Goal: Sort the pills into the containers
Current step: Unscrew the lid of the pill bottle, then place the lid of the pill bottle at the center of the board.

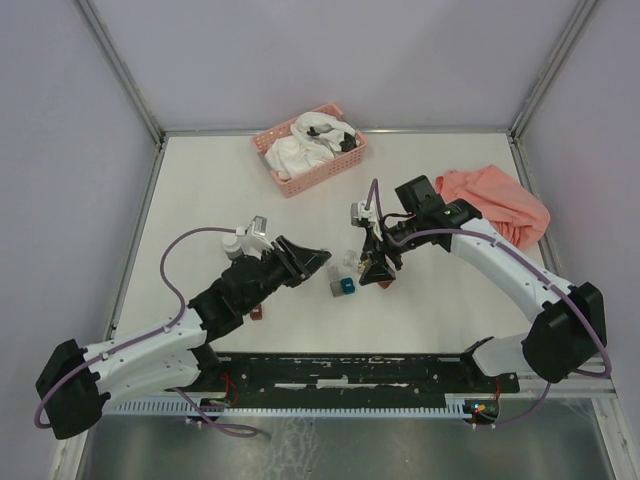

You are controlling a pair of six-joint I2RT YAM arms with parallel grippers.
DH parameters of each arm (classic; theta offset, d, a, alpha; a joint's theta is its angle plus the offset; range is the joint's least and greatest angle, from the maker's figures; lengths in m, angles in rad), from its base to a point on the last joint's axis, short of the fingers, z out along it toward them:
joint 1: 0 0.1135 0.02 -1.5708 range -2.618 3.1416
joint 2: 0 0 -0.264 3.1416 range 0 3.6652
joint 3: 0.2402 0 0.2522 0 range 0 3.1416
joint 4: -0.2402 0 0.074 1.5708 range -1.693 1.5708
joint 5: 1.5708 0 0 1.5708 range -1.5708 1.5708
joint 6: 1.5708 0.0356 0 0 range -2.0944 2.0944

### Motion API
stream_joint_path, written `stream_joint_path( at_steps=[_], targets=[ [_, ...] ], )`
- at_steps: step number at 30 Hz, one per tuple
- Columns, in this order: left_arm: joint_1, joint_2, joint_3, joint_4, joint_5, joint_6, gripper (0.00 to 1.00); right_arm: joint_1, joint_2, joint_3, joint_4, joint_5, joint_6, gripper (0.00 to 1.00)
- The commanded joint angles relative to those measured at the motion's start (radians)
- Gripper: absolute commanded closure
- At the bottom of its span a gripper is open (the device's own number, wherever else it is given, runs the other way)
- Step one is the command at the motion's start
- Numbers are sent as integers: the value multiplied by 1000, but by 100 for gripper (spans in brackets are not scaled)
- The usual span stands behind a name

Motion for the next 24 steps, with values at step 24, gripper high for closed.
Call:
stream_joint_path(
  at_steps=[24],
  targets=[
    [312,0,-58,-592,-408,57,65,-5,-97,-4,22,-67,-6,98]
  ],
)
